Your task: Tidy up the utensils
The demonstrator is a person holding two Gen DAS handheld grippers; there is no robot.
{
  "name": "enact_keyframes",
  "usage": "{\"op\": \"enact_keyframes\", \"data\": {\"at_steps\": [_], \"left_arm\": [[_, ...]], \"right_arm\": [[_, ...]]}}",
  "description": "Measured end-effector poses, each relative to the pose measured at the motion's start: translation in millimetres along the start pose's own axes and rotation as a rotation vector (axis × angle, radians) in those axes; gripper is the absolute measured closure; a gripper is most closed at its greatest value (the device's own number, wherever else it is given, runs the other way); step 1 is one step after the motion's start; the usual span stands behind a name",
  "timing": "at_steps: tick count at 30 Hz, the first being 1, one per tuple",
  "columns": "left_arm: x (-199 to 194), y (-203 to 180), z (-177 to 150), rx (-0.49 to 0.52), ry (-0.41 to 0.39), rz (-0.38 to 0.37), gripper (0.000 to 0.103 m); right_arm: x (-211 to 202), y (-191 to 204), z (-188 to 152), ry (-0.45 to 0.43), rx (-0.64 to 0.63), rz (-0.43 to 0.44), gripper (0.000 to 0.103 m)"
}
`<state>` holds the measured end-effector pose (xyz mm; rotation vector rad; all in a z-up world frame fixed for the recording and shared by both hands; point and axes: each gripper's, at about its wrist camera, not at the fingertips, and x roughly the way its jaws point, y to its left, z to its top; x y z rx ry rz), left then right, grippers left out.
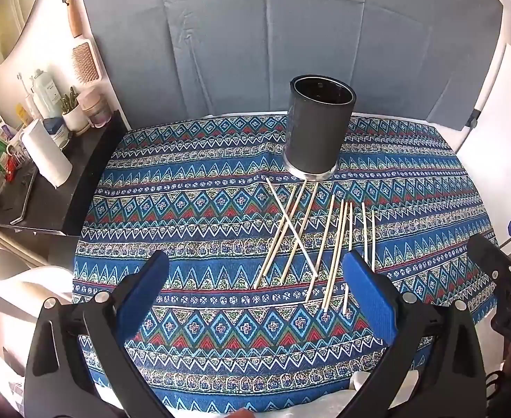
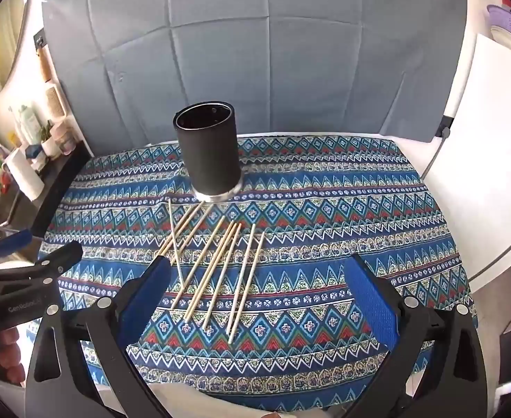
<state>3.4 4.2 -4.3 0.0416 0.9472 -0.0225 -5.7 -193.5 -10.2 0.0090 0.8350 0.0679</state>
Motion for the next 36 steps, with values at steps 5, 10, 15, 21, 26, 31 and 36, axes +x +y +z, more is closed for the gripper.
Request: {"op": "enact_keyframes", "data": {"at_steps": [5,10,15,21,26,31,36], "left_arm": [[0.2,0.4,1.4,-0.001,-0.003,0.002,0.006],[1.0,0.5,2.2,0.0,-0.003,0.004,0.006],[2.4,1.2,2.6,-0.004,0.002,0.01,0.006],[3.4,2.2,1.8,-0.005,0.005,0.018,0.006],[6.2,1.6,-0.1,-0.006,0.019,0.01,0.006],[6.0,2.3,-0.4,-0.014,0.018,0.013,0.006],[6.8,2.5,-0.2,-0.024,0.019,0.018,0.006]], "right_arm": [[1.1,-0.7,0.3,0.007,0.0,-0.005,0.007],[2.8,1.2,1.7,0.011,0.0,-0.008,0.007],[4.5,3.7,1.2,0.016,-0.012,-0.003,0.007],[5.7,3.5,0.4,0.021,-0.015,0.0,0.007],[7.1,3.6,0.6,0.026,-0.023,0.001,0.007],[8.3,5.0,1.3,0.033,-0.031,-0.002,0.007],[9.8,5.6,1.3,0.038,-0.038,0.0,0.007]]}}
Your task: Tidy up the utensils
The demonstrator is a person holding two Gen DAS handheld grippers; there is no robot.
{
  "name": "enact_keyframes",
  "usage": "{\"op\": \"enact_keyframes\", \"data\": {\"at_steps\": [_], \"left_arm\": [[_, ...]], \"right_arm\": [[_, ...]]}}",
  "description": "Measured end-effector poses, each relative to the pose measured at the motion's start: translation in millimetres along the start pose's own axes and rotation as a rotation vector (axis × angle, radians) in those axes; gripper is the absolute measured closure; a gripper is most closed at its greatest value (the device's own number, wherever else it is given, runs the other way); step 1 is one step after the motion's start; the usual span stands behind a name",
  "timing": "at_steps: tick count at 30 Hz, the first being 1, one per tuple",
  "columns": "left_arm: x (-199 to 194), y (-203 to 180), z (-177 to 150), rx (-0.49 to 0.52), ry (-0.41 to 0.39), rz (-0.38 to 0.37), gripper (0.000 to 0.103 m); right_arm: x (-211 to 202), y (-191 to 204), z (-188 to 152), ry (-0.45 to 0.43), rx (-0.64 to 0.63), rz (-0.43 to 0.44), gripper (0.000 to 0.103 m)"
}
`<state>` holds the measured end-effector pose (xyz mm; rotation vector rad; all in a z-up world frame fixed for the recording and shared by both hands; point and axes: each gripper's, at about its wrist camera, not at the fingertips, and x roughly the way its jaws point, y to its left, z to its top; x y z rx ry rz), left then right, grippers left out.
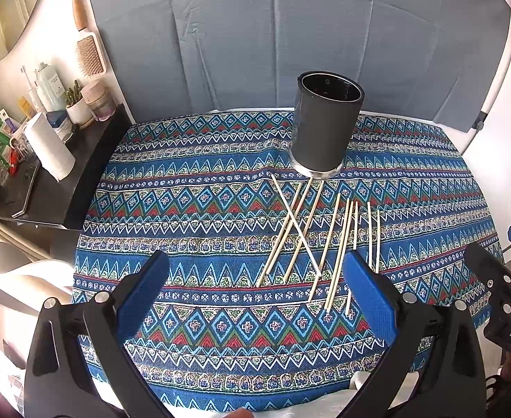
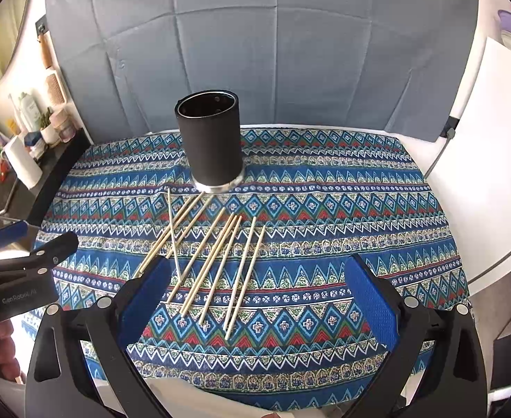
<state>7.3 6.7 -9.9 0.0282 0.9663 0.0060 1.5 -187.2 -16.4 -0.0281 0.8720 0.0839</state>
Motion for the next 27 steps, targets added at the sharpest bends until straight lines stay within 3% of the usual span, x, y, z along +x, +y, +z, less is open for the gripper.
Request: {"op": "enact_keyframes", "data": {"at_steps": [27], "left_arm": [[3.5,-4.0,1.6,0.016,0.013,0.012,0.006]], "right_arm": [[7.3,3.4,3.2,0.018,-0.014,0.017,0.007]]}}
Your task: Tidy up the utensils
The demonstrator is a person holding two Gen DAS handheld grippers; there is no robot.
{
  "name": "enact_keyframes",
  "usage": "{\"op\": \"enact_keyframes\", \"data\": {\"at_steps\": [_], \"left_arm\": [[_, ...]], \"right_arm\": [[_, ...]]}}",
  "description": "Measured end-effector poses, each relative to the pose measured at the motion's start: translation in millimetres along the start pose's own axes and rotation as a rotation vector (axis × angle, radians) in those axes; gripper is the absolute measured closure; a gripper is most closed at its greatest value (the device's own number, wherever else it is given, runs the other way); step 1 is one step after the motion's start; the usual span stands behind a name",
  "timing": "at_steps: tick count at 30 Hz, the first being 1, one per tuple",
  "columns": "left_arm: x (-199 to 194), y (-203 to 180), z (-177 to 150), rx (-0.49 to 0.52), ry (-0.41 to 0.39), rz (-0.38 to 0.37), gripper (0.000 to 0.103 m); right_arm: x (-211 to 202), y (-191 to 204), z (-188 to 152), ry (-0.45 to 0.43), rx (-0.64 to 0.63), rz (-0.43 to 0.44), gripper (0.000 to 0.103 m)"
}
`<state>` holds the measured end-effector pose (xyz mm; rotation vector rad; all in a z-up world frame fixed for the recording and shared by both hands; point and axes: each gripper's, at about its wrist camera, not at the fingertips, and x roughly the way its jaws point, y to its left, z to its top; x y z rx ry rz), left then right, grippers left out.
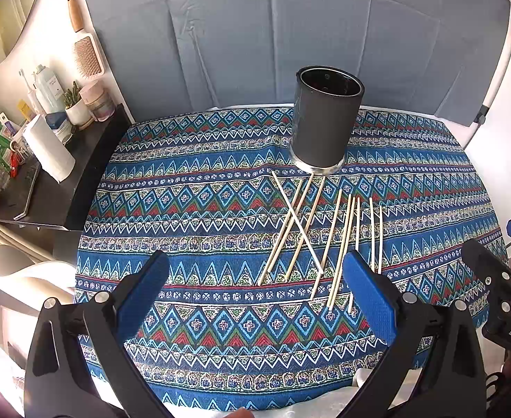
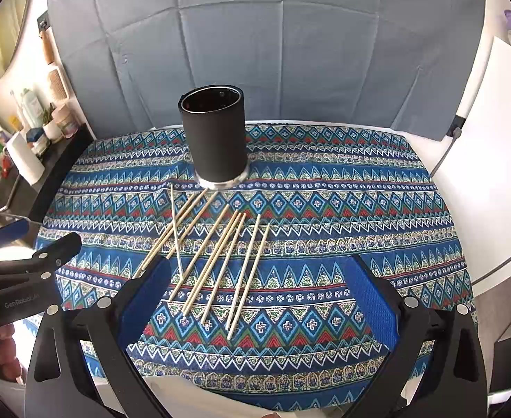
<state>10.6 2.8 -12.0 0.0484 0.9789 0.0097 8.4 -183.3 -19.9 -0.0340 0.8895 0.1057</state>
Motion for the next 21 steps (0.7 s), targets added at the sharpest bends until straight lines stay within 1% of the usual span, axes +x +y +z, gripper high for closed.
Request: {"op": "enact_keyframes", "data": {"at_steps": [9,21], "left_arm": [[4,-1,-1,0.009,0.013,-0.005,0.006],[16,-5,0,0.014,0.06,-0.007,0.006]], "right_arm": [[5,0,0,0.018,-0.001,0.006,0.007],[16,4,2,0.054,-0.009,0.012,0.007]]}}
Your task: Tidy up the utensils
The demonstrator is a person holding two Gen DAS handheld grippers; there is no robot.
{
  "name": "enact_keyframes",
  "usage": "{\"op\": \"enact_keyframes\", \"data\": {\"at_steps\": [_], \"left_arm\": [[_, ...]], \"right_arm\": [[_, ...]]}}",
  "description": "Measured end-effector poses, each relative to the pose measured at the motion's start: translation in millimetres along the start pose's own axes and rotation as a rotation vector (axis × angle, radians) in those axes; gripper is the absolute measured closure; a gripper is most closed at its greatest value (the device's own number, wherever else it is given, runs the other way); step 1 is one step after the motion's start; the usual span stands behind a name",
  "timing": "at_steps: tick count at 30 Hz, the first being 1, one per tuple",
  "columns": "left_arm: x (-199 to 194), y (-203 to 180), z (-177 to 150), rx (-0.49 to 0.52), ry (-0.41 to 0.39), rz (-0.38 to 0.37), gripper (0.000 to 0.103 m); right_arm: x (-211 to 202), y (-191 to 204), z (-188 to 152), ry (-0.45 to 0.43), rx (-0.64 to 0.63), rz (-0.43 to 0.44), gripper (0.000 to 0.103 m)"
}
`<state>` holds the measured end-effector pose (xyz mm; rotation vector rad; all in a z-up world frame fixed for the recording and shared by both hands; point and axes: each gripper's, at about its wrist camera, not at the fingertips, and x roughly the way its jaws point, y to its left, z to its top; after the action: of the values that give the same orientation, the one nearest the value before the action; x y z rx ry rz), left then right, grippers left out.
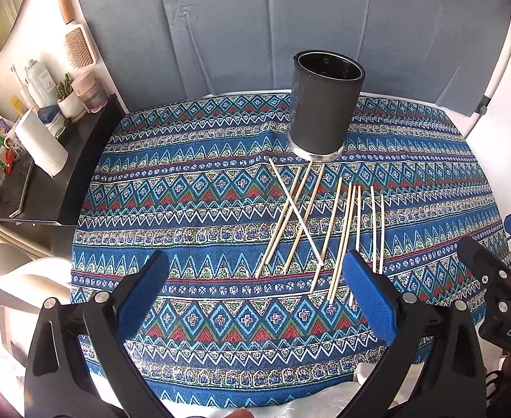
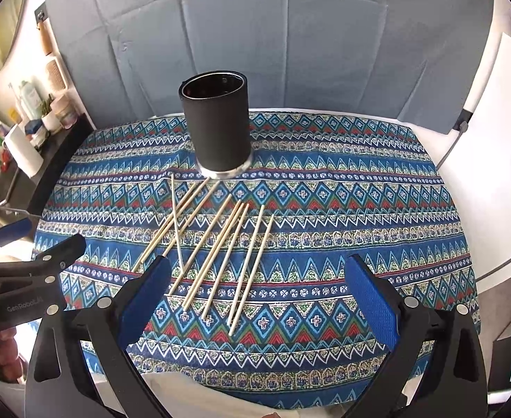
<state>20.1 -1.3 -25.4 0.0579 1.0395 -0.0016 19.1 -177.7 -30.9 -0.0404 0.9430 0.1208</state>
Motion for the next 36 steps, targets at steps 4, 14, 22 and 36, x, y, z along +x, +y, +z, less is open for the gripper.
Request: {"op": "enact_keyframes", "data": {"at_steps": [4,14,22,36], "left_arm": [[7,0,2,-0.002,0.029,-0.005,0.006],[29,-6,10,-0.001,0.1,-0.012,0.006],[54,-12,18,0.006,0.178,-0.033,0.006],[99,-7,44,-0.009,0.26,-0.052,0.006]], "right_arm": [[7,0,1,0.025,0.0,0.004,0.007],[29,-3,9,0.092,0.015,0.007,0.007],[56,-9,15,0.176,0.05,0.025,0.007],[107,-25,23,0.231,0.009,-0.058,0.008]]}}
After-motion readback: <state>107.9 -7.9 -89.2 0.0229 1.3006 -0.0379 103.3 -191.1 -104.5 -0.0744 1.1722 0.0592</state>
